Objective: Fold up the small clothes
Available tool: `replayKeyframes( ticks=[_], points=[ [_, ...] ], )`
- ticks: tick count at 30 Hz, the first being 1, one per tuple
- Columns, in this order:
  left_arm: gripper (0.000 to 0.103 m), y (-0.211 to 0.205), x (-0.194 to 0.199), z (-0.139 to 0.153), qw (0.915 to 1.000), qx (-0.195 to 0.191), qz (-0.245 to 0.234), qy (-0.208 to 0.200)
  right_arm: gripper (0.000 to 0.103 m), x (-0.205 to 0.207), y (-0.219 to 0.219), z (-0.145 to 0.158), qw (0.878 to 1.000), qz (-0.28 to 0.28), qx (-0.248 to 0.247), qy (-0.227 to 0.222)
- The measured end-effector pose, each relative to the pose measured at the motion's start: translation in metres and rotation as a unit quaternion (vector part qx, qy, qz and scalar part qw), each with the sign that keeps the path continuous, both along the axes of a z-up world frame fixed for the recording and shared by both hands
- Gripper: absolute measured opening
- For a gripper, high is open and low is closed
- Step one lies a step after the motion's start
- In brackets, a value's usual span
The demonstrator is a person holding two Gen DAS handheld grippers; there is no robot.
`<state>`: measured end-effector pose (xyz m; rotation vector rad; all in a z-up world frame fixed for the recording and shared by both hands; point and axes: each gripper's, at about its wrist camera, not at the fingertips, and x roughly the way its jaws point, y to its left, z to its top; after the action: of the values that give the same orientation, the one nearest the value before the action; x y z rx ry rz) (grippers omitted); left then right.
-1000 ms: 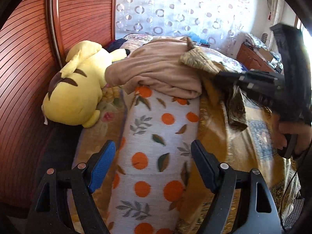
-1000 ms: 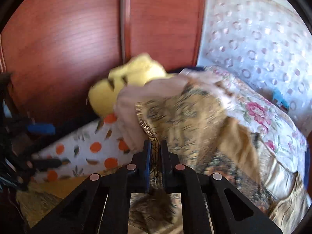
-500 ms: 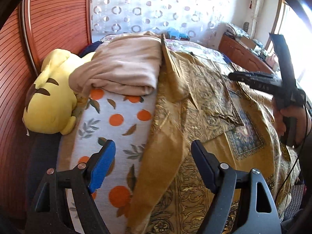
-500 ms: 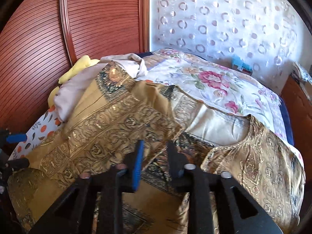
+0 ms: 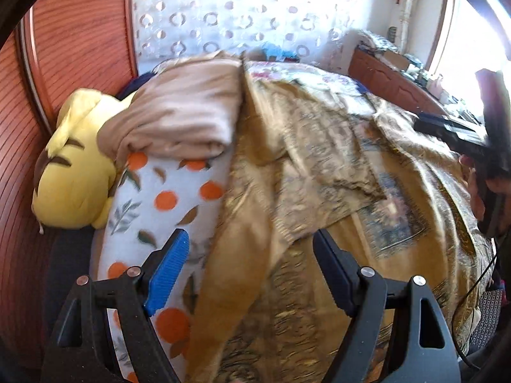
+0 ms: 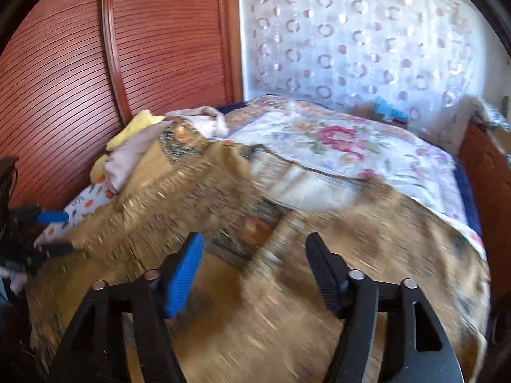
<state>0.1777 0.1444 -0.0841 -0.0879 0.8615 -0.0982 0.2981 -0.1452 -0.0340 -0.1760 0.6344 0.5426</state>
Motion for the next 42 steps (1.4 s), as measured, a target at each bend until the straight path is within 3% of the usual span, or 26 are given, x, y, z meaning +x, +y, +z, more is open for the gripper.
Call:
replayKeyframes(
  ticks=[2,6,14,23,29,33,39,42],
  points=[
    [0.086,-0.010,0.001,0.008,0.9997,0.005,-0.005,-0.022,0.079,-0.014,-0.029,-0.004,1.000,-0.020,-0.006,-0.004],
    [0.086,-0.034,0.012,0.017,0.9989,0.000,-0.034,-0.032,0.079,-0.041,-0.094,-0.015,0.997,-0.073,-0.010,0.000],
    [0.086,-0.113,0.054,0.006,0.9933,0.032,-0.111,0.005,0.079,-0.079,-0.204,-0.040,0.985,-0.167,-0.037,0.013],
    [0.086,-0.171,0.077,-0.010,0.9852,0.023,-0.165,0.041,0.079,-0.090,-0.289,-0.062,0.975,-0.218,-0.034,0.038],
    [0.086,-0.178,0.077,-0.012,0.9854,0.038,-0.164,0.029,0.079,-0.091,-0.308,-0.065,0.973,-0.220,-0.047,0.059],
    [0.087,-0.188,0.070,-0.017,0.9831,0.074,-0.167,0.007,0.079,-0.087,-0.300,-0.065,0.969,-0.231,-0.065,0.060],
    [0.088,-0.186,0.072,-0.017,0.9834,0.070,-0.167,0.009,0.079,-0.064,-0.300,-0.064,0.963,-0.259,-0.031,0.068],
    [0.088,-0.188,0.073,-0.017,0.9833,0.071,-0.167,0.009,0.069,-0.056,-0.288,-0.063,0.965,-0.253,-0.010,0.074]
  ],
)
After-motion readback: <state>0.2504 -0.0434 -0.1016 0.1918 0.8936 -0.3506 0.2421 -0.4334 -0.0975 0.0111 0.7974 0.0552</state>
